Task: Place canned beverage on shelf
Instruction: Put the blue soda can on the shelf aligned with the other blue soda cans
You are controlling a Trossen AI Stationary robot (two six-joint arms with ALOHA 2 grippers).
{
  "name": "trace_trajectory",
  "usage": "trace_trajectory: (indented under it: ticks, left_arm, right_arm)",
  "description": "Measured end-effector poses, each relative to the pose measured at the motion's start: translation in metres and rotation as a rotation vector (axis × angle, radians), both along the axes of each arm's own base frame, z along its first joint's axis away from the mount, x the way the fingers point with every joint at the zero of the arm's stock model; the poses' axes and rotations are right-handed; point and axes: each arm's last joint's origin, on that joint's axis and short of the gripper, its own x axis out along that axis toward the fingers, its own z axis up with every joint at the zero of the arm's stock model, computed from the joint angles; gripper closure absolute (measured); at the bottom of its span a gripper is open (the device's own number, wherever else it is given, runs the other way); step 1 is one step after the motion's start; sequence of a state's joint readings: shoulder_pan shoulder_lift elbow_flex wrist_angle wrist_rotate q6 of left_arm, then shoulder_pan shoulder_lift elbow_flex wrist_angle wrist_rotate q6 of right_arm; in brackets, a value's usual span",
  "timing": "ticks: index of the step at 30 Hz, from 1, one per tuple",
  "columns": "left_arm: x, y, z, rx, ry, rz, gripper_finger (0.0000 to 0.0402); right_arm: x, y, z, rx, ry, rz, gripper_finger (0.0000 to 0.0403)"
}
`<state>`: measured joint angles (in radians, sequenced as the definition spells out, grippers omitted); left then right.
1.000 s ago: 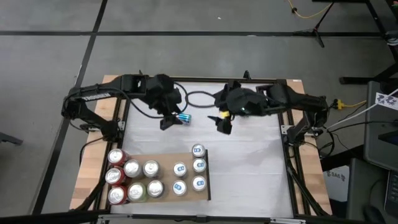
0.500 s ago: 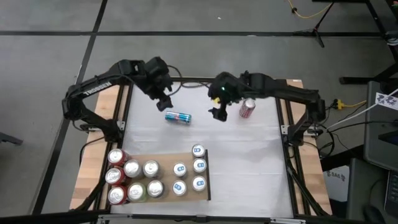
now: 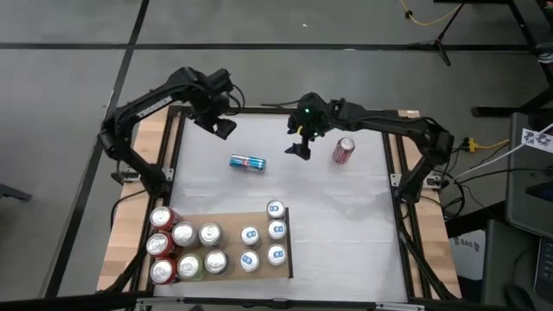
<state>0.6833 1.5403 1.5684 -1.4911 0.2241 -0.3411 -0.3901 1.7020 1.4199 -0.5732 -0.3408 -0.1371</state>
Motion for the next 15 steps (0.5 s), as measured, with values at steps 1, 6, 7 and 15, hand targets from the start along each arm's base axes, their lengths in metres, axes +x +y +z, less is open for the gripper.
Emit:
trace_trajectory:
  ticks: [1, 6, 7, 15]
  left_arm:
    - [0.001, 0.005, -0.004, -0.012, 0.015, 0.011, 0.0134]
    - [0.006, 0.021, -0.027, -0.105, 0.124, 0.05, 0.0134]
    - [0.007, 0.023, -0.031, -0.124, 0.147, 0.064, 0.0134]
    - [0.023, 0.033, -0.058, -0.167, 0.241, 0.081, 0.0134]
  right_arm:
    - [0.0, 0.0, -0.005, -0.003, -0.008, 0.001, 0.0018]
    - [0.003, 0.005, -0.023, -0.02, -0.051, 0.016, 0.0018]
    - [0.004, 0.006, -0.027, -0.03, -0.053, 0.01, 0.0018]
    - [0.01, 0.012, -0.038, -0.056, -0.078, 0.019, 0.0018]
